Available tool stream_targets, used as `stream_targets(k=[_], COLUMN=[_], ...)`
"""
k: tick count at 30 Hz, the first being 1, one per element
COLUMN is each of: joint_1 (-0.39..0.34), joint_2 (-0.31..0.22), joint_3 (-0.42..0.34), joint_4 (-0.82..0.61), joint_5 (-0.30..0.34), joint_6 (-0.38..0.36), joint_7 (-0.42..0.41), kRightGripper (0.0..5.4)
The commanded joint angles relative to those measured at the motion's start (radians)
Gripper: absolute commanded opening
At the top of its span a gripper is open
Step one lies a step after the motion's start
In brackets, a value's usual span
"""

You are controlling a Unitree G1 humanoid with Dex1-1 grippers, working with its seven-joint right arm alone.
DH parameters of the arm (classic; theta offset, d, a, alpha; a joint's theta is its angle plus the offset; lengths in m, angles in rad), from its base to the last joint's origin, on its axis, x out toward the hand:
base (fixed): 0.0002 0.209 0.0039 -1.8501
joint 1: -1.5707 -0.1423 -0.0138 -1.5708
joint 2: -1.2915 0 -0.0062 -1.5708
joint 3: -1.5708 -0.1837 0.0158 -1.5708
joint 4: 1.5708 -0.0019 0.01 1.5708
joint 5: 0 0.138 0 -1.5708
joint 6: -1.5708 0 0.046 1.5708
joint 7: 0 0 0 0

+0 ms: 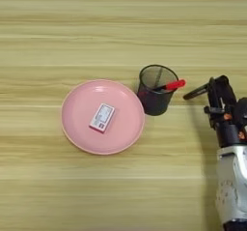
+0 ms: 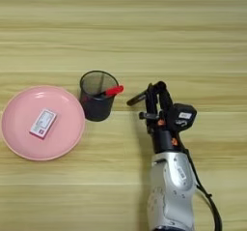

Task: Move the objects on the table

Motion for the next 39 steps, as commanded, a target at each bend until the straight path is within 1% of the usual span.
stream_targets(k=[1,5,8,12,19,26,33,39], joint_1=[0.037,0.07,0.088,0.106,0.107,0.095,0.075,0.069], joint_2=[-0.018,-0.021,-0.02,-0.02,-0.02,-0.018,-0.017,-0.02], joint_3=[0.017,0.028,0.031,0.03,0.032,0.03,0.035,0.041], joint_4=[-0.047,-0.069,-0.08,-0.063,-0.047,0.013,0.099,0.124], joint_5=[-0.029,-0.04,-0.037,-0.041,-0.044,-0.047,-0.075,-0.094], joint_6=[0.048,0.068,0.083,0.089,0.09,0.081,0.067,0.08], joint_7=[-0.007,-0.004,-0.005,-0.002,0.0,0.002,-0.003,-0.012], kRightGripper=[1.04,1.04,1.04,1.04,1.04,1.04,1.04,1.04])
